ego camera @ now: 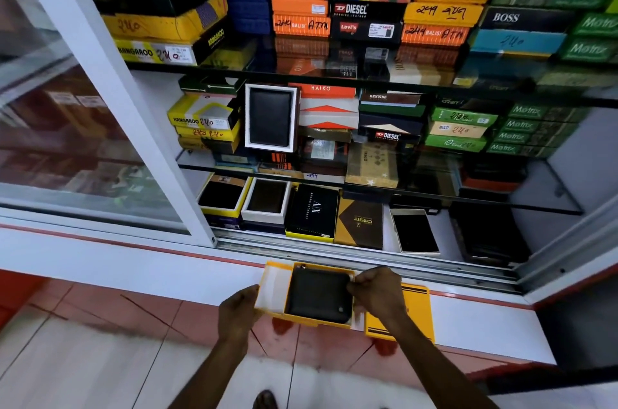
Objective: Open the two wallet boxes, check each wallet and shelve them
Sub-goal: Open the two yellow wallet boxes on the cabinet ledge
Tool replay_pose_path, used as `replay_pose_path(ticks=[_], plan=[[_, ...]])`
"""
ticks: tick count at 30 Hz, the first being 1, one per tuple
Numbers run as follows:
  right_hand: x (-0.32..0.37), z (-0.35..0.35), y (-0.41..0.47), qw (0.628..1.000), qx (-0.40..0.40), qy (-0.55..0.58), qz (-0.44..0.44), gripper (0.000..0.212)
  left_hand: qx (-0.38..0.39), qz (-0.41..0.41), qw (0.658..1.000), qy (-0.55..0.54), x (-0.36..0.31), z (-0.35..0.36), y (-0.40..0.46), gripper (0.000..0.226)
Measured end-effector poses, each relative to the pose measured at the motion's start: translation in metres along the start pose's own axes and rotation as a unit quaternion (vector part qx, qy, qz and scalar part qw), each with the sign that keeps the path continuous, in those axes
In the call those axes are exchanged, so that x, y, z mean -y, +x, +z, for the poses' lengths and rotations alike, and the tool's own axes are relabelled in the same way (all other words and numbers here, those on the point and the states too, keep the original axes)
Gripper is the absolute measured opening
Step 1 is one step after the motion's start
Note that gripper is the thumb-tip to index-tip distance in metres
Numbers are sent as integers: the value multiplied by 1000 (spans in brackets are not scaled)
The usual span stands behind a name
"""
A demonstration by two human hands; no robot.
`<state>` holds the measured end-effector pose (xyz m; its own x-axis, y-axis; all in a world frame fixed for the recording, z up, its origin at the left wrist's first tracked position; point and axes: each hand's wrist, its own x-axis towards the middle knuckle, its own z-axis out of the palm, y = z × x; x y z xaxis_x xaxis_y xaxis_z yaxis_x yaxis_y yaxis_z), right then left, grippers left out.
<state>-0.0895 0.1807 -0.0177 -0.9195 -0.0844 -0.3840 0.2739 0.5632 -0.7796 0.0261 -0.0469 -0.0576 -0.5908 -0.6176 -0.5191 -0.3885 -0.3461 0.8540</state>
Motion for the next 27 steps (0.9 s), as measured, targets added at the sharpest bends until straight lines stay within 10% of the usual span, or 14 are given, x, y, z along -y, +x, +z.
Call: replay_pose_path(ticks=[12,20,24,27], plan=[[-9,21,-4,997,-37,61,-26,7,-13,77,987,137,-18,33,-22,25],[-66,-70,-9,971,-240,3,-4,14,84,191,947,244,-24,98,-59,12],[-107,-89,-2,987,-95,68,110,90,208,145,918,305,-11,142,-69,22],[-108,-92,-3,974,0,172,148,73,256,120,883,374,-3,166,-75,33]])
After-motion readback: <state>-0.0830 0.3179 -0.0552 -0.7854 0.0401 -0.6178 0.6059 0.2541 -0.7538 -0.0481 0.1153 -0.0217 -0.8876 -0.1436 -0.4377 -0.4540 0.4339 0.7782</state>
